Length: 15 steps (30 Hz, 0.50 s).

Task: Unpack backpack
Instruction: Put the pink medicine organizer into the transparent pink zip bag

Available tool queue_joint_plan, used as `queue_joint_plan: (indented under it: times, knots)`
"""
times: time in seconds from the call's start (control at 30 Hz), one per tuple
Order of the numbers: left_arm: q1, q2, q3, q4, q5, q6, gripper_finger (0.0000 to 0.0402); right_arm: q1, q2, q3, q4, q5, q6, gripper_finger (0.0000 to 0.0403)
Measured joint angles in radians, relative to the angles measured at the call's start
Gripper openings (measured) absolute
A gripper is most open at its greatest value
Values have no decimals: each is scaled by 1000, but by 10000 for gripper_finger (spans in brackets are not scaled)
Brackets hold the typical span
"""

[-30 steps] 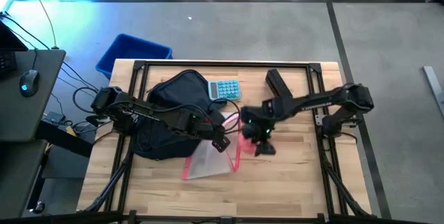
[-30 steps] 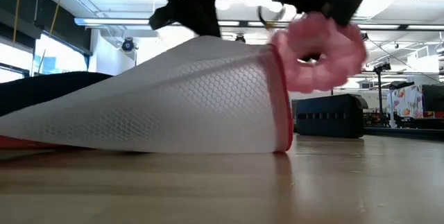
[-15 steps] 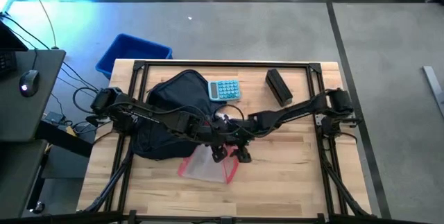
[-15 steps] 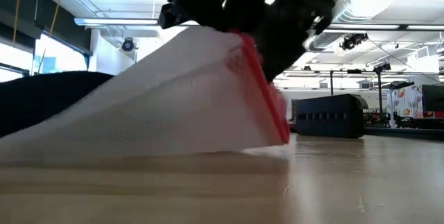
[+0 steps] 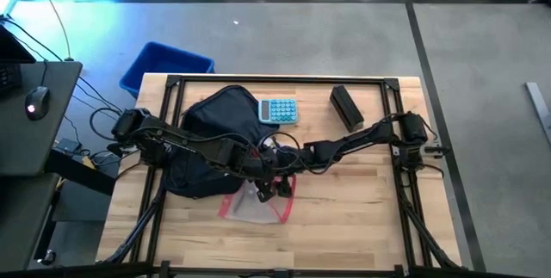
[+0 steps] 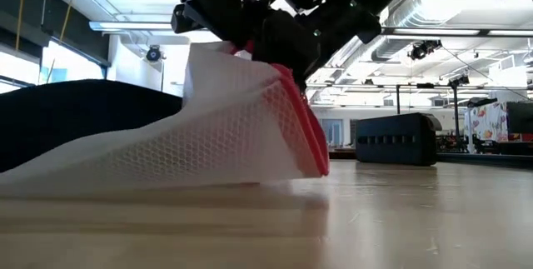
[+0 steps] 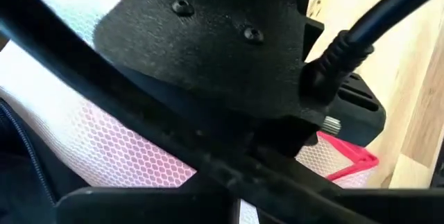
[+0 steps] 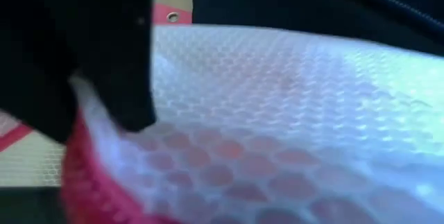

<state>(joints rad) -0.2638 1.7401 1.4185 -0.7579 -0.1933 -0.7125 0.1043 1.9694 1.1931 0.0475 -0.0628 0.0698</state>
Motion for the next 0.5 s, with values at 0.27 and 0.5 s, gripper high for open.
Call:
queue_joint_plan:
  times: [0.27, 0.5]
  knots:
    - [-1, 3, 1, -61, -42, -99, 0, 9, -8, 2, -42, -8, 88, 333]
    - [1, 5, 0, -83, -107, -148, 0, 47, -104, 4, -151, -9, 14, 311]
